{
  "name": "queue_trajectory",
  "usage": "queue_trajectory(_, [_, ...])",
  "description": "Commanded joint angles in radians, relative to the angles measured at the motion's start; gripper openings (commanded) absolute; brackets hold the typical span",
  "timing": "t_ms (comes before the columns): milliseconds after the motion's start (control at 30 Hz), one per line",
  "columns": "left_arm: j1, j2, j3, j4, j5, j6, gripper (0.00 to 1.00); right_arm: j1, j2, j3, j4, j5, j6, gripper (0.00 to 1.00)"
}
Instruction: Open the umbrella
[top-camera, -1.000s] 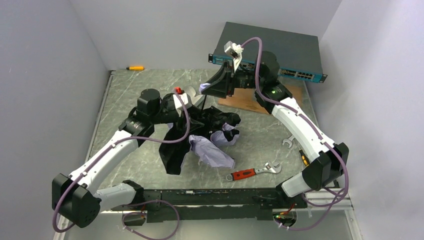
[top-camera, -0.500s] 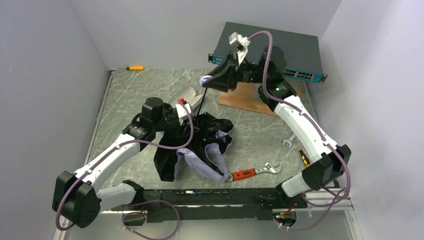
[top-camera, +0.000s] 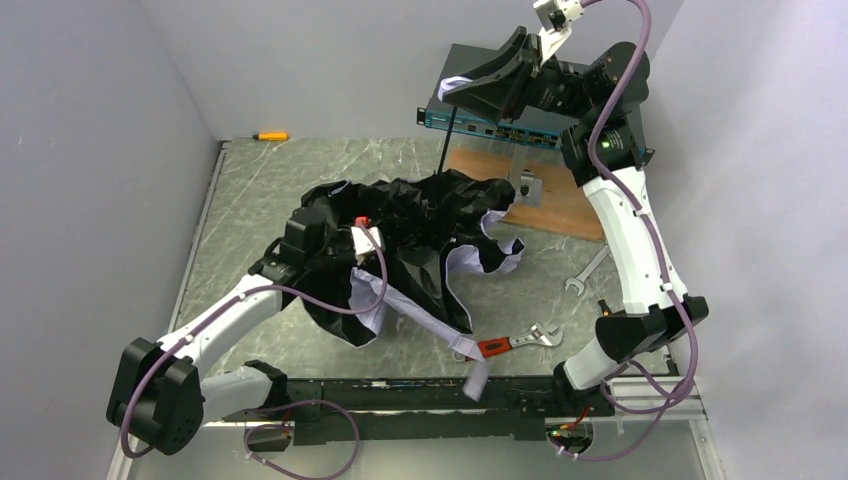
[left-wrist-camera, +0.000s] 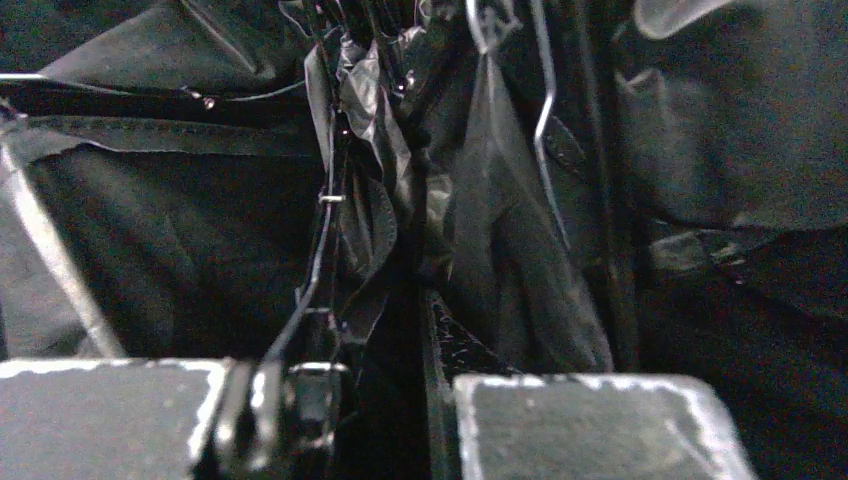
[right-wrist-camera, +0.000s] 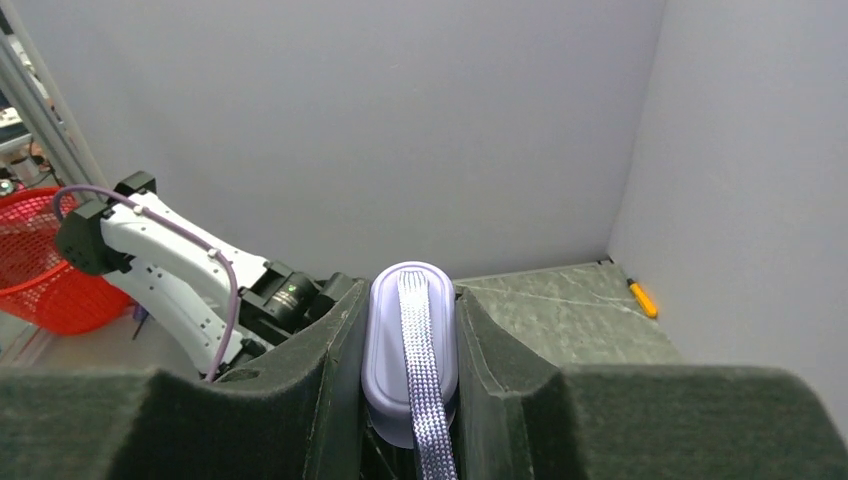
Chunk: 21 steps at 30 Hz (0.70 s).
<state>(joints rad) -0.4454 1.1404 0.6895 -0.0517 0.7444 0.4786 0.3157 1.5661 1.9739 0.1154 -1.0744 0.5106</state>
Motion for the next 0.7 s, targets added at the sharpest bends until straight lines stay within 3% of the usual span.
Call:
queue_trajectory(0, [0.026, 0.015, -0.026, -0.142, -0.007, 0.073, 0.19, -0.022, -0.060, -0.007, 0.151, 0.030, 0.033, 0.00])
queue_trajectory(67, [0.027, -0.014, 0.004, -0.152, 0.016, 0.063, 0.25, -0.007, -0.084, -0.106, 0.138, 0.005, 0.013, 0.00])
queue_trajectory(200, [0.027, -0.073, 0.149, -0.128, 0.052, -0.081, 0.67, 0.067, -0.132, -0.246, -0.035, 0.003, -0.207, 0.00])
queue_trajectory(367, [0.025, -0.082, 0.381, -0.154, 0.083, -0.221, 0.71, 0.169, -0.156, -0.366, -0.109, 0.045, -0.382, 0.00])
queue_trajectory(667, [0.014, -0.021, 0.482, 0.066, 0.124, -0.513, 0.72, 0.227, -0.112, -0.380, -0.040, 0.049, -0.378, 0.00])
